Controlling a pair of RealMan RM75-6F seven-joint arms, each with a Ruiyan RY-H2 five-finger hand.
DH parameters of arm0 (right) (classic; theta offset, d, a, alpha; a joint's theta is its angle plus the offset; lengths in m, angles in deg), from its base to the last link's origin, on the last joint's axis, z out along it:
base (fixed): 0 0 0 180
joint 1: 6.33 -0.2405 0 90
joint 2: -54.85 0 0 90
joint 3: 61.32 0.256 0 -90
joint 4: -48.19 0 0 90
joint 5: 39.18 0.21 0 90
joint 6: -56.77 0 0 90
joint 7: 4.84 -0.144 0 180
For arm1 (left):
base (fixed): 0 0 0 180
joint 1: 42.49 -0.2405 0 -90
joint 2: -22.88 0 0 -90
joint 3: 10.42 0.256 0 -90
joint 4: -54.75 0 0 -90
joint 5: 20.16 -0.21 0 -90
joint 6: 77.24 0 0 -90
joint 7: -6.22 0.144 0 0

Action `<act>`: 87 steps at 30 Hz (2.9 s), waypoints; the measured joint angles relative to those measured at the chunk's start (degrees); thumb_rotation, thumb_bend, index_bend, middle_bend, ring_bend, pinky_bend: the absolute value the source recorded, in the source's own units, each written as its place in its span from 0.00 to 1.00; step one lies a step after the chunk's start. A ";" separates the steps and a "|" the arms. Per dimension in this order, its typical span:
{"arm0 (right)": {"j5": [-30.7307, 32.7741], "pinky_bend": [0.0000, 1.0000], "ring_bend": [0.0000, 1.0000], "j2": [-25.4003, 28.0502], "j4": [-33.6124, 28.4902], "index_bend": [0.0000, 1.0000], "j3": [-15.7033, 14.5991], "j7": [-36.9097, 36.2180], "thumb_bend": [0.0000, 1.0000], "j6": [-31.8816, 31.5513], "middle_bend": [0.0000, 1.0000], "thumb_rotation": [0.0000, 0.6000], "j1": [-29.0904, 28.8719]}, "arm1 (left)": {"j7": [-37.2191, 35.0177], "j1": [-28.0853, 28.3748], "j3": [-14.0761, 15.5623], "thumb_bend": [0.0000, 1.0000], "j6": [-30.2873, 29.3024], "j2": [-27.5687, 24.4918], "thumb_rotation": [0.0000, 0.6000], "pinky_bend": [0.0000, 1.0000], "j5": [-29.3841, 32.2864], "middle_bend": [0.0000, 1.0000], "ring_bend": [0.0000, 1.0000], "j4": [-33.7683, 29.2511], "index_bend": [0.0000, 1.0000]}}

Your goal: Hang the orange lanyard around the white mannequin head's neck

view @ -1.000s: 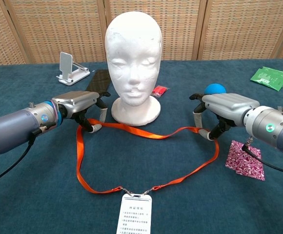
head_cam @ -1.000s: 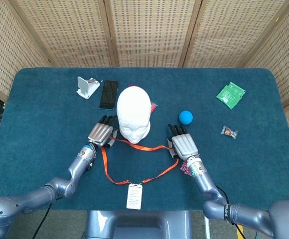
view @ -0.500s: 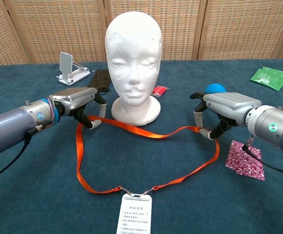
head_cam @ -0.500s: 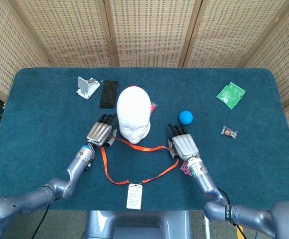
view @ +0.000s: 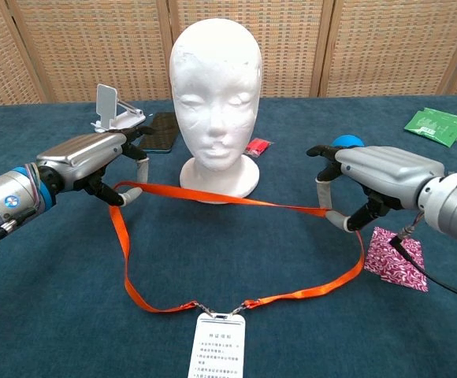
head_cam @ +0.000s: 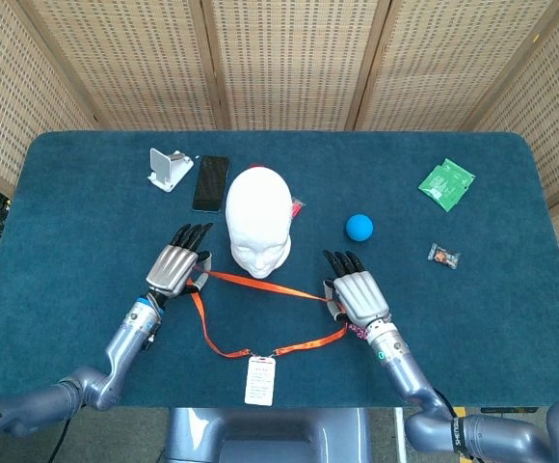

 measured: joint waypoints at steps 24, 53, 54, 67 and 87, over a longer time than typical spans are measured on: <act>-10.52 0.00 0.00 5.11 -13.75 0.72 -0.10 2.84 0.65 -10.31 0.00 1.00 4.20 | 2.29 -5.22 -0.77 0.48 -14.70 -8.62 1.00 0.00 -8.44 0.00 0.00 -14.00 0.83; 2.53 0.00 0.00 14.57 -19.43 0.72 15.52 -5.31 0.65 -10.72 0.00 1.00 2.48 | 7.45 0.60 -15.59 0.48 -8.23 -14.58 1.00 0.00 10.21 0.00 0.00 -29.41 0.83; 2.91 0.00 0.00 14.70 -19.27 0.72 15.75 -5.39 0.65 -10.51 0.00 1.00 2.29 | 7.32 0.74 -15.95 0.48 -8.23 -14.57 1.00 0.00 10.65 0.00 0.00 -29.30 0.83; 10.62 0.00 0.00 14.25 -17.13 0.72 19.46 -0.54 0.65 -7.85 0.00 1.00 -4.23 | 12.90 4.61 -19.13 0.48 -6.32 -15.45 1.00 0.00 16.60 0.00 0.00 -27.98 0.83; 20.72 0.00 0.00 12.15 -10.04 0.72 23.44 5.00 0.64 -6.83 0.00 1.00 -13.21 | 14.08 9.81 -22.66 0.48 -5.17 -13.16 1.00 0.00 25.51 0.00 0.00 -21.21 0.82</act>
